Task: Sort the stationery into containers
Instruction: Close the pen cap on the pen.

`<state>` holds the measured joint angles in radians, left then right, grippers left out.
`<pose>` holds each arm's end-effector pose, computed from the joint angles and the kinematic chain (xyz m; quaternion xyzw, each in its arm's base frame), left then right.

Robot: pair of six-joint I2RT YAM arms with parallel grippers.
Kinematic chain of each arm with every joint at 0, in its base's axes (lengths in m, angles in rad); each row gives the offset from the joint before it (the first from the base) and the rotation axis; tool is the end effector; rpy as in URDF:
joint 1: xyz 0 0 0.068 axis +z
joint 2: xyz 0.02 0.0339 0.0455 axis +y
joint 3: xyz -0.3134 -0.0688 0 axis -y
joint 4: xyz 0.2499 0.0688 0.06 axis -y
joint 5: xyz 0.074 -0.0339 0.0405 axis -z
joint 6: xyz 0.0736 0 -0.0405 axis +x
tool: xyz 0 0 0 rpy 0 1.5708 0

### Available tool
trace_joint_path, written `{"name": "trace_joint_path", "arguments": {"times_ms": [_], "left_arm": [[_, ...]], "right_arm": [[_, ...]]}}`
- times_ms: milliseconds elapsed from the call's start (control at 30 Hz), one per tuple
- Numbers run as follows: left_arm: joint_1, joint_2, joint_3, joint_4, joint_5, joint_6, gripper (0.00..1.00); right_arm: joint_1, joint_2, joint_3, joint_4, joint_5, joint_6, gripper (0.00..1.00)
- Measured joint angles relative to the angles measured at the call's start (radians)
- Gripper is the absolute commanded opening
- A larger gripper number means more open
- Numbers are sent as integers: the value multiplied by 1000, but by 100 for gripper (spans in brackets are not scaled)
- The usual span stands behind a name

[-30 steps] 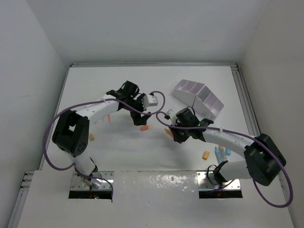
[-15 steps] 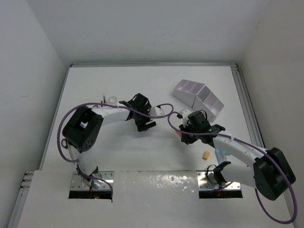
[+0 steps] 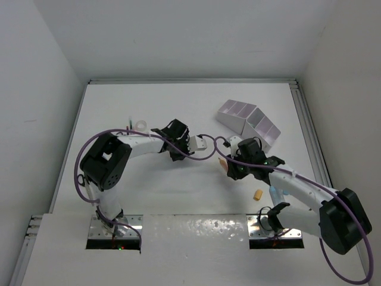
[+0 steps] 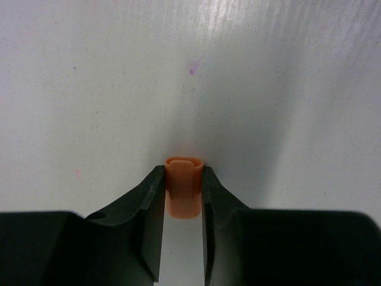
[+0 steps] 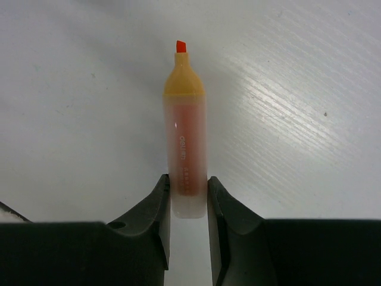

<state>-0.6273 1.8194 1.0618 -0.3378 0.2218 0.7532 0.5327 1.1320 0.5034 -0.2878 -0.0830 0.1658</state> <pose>0.3035 -0.2400 0.1595 0.6351 0.7282 -0.0926 0.2403 0.1812 0.1139 0.1819 -0.1857 0.9278 0.1468 0.2883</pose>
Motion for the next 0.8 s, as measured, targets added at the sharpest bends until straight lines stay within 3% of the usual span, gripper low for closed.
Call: {"name": "trace_joint_path", "arguments": {"times_ms": [200,367,433,533,667,800], "left_arm": [[14,-58,-72,31,19,122,0],[121,-308,-272,147,115,400,0],[183,-414,-348,267,180,491,0],[230,-536,-486,584,236,590,0],[216,-583,-660,967,299,687,0],[214,-597,-729,1192,329,772,0]], "right_arm": [[-8,0,45,-28,-55,8,0],[-10,-21,99,-33,-105,32,0],[-13,-35,120,-32,-134,61,0],[-13,-37,169,-26,-197,117,0],[-2,-30,245,5,-268,187,0],[41,-11,309,70,-320,244,0]]}}
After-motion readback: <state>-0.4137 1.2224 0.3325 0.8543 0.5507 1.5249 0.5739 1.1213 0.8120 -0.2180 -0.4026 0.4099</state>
